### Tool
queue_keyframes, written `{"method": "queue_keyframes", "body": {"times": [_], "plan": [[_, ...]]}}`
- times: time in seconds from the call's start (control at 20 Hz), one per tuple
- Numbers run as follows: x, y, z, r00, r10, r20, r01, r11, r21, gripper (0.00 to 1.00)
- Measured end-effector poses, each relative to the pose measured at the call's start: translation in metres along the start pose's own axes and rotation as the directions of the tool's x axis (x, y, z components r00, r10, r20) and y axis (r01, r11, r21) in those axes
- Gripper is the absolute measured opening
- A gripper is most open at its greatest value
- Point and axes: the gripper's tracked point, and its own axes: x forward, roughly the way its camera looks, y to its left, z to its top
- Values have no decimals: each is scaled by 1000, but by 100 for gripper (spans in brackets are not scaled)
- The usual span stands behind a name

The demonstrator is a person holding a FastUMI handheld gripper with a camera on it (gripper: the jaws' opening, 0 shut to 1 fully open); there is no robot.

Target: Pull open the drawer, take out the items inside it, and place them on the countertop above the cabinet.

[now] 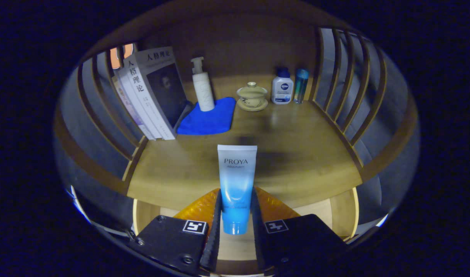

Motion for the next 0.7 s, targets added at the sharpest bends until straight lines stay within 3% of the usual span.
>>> {"method": "queue_keyframes", "body": {"times": [0.25,0.5,0.7], "plan": [[25,7,5,1000,-29,-9,29,999,-41,42],[35,21,6,1000,9,-6,-9,998,-66,45],[20,19,10,999,-11,40,14,997,-79,51]]}}
